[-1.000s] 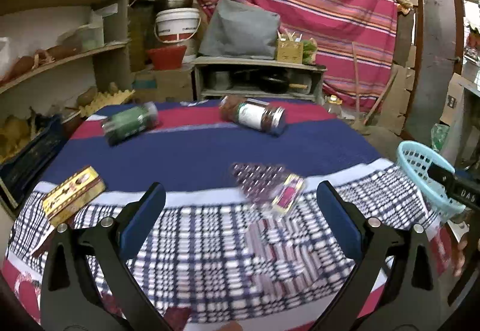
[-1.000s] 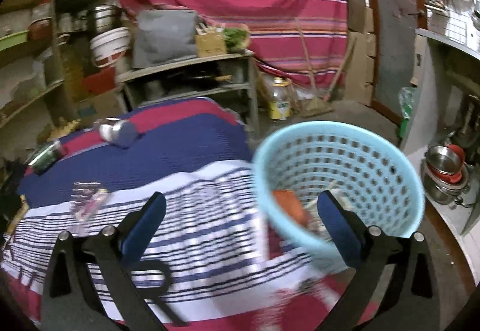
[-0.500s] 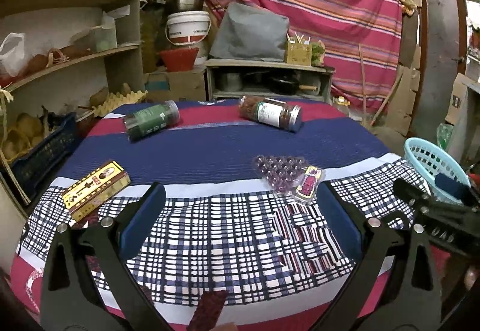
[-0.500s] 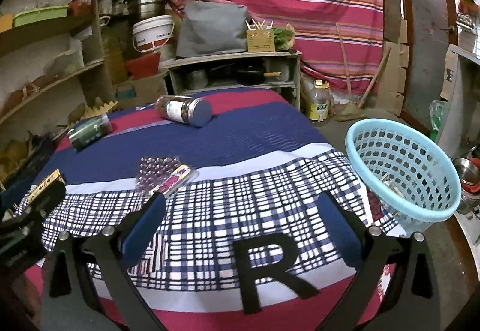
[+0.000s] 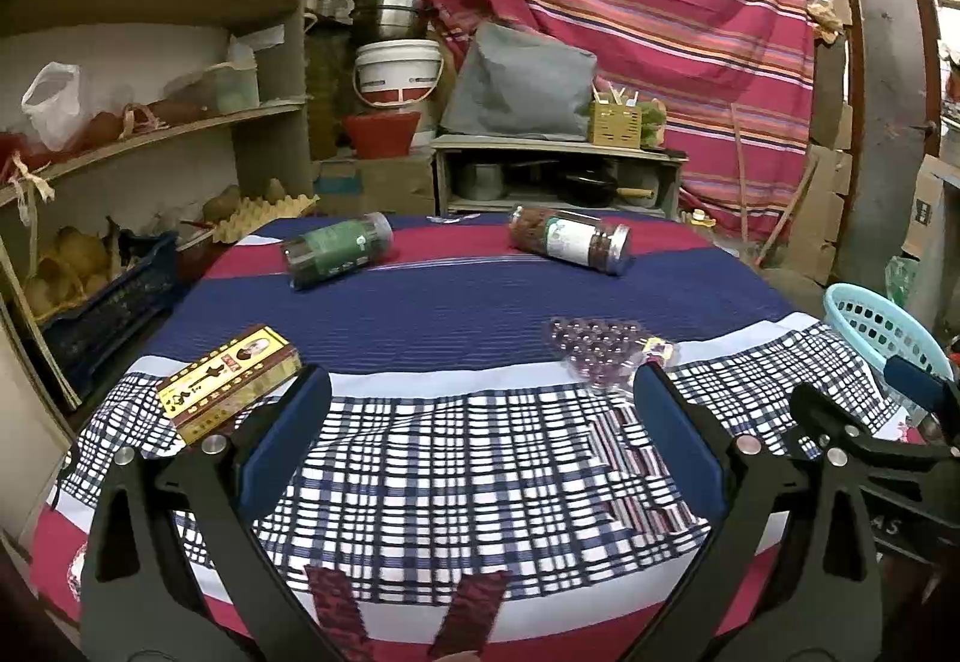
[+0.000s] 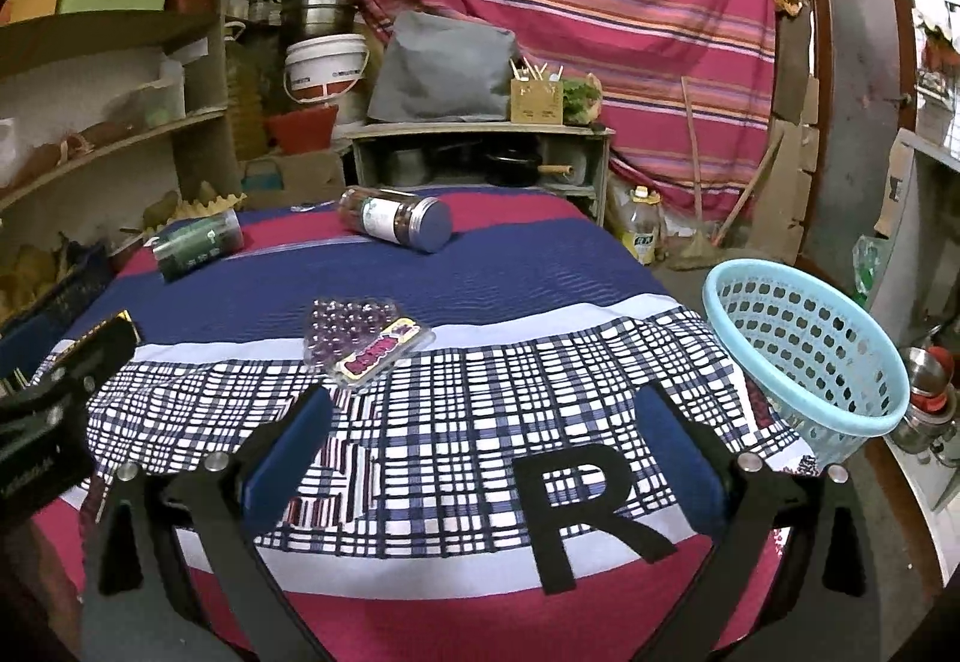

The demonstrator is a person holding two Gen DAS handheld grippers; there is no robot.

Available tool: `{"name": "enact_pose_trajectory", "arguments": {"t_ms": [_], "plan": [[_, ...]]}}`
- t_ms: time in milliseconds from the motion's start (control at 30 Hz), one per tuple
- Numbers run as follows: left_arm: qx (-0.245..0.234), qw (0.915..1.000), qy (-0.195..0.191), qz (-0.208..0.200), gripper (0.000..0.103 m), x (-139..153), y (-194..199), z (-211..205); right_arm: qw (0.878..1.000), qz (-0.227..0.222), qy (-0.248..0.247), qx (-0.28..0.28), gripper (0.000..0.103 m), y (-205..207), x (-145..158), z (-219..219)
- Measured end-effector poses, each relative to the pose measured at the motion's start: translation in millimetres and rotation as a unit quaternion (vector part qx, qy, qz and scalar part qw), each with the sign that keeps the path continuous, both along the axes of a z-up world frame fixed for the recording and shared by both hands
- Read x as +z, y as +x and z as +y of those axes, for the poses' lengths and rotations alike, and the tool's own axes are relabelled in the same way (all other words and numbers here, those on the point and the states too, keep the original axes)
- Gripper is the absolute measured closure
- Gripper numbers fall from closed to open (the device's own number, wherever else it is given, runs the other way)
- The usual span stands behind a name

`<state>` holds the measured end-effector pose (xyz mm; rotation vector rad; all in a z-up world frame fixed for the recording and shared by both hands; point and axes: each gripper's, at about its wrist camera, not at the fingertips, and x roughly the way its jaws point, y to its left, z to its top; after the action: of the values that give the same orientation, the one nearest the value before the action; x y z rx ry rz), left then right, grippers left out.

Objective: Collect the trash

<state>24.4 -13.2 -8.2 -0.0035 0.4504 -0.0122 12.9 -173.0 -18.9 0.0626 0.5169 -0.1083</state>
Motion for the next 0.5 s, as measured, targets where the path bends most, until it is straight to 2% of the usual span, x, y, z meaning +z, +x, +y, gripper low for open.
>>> {"name": "enact_pose_trajectory", "arguments": {"t_ms": [200,500], "plan": [[0.001,0.9994,-0.034,0.008,0.006,-1,6,16,1.0,-0.02,0.003,-0.009,0.004,-11,4,0],[-0.011,0.9997,-0.021,0.009,0.005,-4,10,11,1.0,-0.014,-0.01,-0.023,0.004,-9,1,0]]}}
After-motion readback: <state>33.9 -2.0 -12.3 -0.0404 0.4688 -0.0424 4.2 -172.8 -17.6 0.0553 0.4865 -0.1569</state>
